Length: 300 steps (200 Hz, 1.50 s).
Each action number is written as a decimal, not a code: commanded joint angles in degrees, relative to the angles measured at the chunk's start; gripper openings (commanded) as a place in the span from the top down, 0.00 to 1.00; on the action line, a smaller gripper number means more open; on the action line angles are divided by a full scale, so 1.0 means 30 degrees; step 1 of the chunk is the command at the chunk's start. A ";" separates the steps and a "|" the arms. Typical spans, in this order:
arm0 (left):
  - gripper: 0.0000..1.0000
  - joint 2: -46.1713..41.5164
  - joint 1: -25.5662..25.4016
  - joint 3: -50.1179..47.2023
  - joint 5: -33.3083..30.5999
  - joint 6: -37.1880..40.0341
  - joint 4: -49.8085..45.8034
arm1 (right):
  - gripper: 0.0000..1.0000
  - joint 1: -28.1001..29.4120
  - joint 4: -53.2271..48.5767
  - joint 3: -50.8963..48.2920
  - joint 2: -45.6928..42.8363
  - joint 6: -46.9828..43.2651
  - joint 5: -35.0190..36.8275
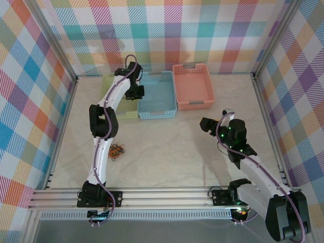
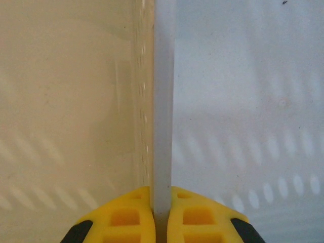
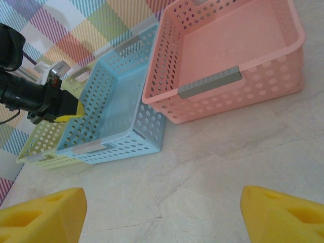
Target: Untangle the cables
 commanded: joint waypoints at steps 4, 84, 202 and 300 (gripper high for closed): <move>0.99 0.0557 -0.0602 0.0481 0.0563 -0.0381 -0.0288 | 0.20 0.0123 -0.0149 0.0601 -0.0009 -0.0341 0.0063; 0.32 -0.0995 -0.0713 0.2914 -0.0805 -0.0055 -0.1302 | 0.19 0.0181 -0.0243 0.0689 0.0055 -0.0428 -0.0025; 0.28 -2.2329 0.0090 -1.8395 -0.0239 -0.3730 0.7673 | 0.20 0.2879 0.0598 0.2074 0.1514 -0.2333 -0.4265; 0.15 -3.3096 0.0349 -2.5511 -0.4273 -0.3998 0.5091 | 0.33 1.2381 -0.7511 1.5880 1.5394 -0.5573 -0.6129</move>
